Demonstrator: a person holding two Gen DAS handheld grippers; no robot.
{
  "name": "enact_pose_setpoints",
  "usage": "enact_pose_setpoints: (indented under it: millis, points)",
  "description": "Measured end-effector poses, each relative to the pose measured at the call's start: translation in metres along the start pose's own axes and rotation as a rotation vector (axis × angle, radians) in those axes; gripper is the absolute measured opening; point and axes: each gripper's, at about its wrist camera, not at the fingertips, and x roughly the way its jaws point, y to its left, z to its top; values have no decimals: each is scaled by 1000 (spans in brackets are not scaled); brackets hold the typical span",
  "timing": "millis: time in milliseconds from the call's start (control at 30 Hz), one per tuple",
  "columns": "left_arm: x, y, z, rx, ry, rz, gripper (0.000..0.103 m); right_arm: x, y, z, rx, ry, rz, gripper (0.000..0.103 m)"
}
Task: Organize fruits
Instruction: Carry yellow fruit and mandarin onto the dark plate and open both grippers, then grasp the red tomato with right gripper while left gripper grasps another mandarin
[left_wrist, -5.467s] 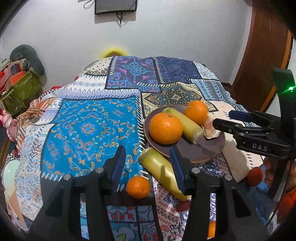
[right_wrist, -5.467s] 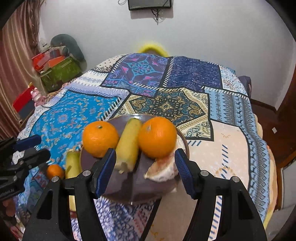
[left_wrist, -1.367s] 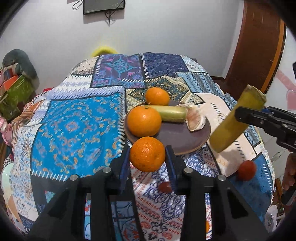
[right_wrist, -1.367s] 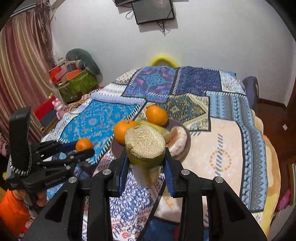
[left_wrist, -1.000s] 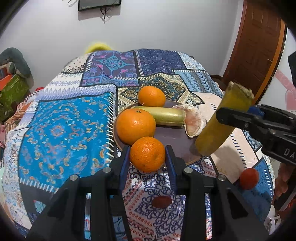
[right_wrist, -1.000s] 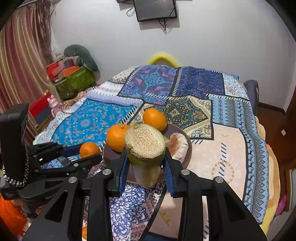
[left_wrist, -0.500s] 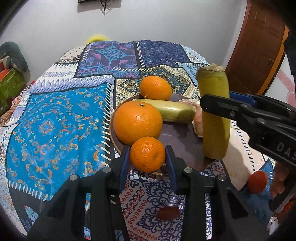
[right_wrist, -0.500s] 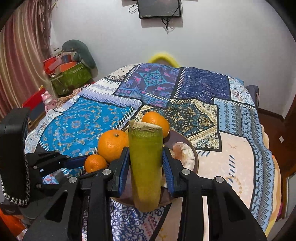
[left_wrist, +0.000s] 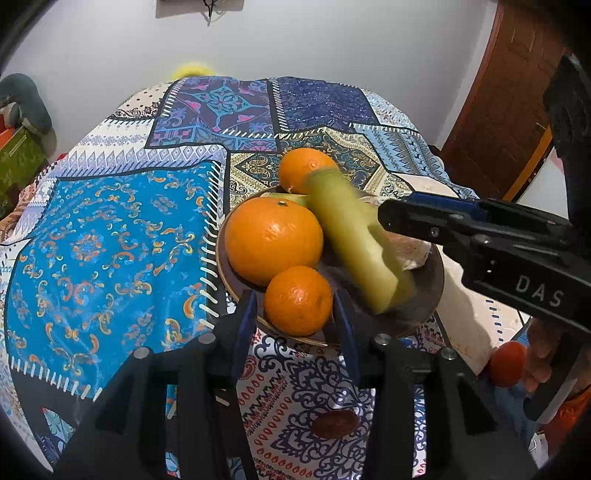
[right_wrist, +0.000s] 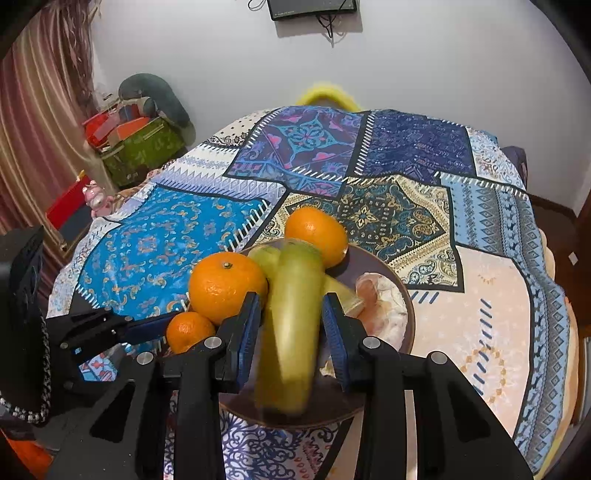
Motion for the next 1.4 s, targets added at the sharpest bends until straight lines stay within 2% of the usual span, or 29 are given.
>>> enact_pose_setpoints:
  millis: [233, 433, 633, 767, 967, 1067, 1200, 1400]
  points:
    - [-21, -10, -2, 26, -27, 25, 45, -18, 2, -7, -21, -5, -21, 32]
    - [-50, -19, -5, 42, -55, 44, 45, -57, 9, -17, -72, -45, -68, 33]
    - [-89, -31, -14, 61, -91, 58, 45, -99, 10, -32, -56, -82, -77, 33]
    - [-112, -37, -21, 63, -108, 62, 49, -125, 8, -43, -30, -103, -81, 33]
    - [-138, -47, -39, 65, -110, 60, 49, -159, 0, -60, 8, -123, -112, 37]
    - [-149, -51, -50, 66, -107, 54, 53, -176, -5, -69, 25, -126, -128, 37]
    - [-157, -58, -65, 77, -99, 62, 54, -200, -12, -83, 56, -141, -144, 51]
    - [-153, -67, -85, 80, -56, 57, 56, -208, -21, -100, 91, -127, -161, 52]
